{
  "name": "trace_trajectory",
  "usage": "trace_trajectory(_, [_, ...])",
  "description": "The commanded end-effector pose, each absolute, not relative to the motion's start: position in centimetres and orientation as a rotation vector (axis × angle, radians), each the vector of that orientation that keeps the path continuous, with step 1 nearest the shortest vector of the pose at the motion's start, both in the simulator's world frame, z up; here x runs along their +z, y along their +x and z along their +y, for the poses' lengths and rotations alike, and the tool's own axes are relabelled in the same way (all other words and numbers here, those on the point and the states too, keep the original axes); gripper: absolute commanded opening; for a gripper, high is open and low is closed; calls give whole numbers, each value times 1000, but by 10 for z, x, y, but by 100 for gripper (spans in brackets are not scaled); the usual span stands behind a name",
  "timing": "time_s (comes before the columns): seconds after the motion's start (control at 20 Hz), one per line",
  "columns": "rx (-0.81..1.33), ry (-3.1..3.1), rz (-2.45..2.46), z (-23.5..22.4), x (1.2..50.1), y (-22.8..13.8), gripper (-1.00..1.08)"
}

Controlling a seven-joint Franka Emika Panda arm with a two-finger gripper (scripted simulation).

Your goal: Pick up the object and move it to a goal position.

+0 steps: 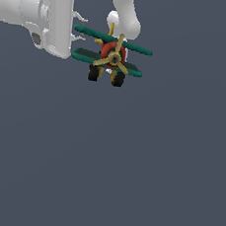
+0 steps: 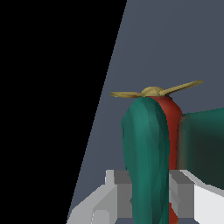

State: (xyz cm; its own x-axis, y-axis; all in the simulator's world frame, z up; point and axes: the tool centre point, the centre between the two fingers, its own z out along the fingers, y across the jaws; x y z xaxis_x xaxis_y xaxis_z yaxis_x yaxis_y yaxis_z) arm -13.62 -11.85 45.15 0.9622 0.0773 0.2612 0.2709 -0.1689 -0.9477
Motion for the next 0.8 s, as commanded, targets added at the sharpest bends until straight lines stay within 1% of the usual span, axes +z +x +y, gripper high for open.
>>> trace_trajectory(0.0, [-176,-1740,-264,-117,455,-135,-100])
trace_trajectory(0.45, [-177,-1739,-264,-109,477,-124,-100])
trace_trajectory(0.75, [-176,-1739,-264,-106,482,-120,-100])
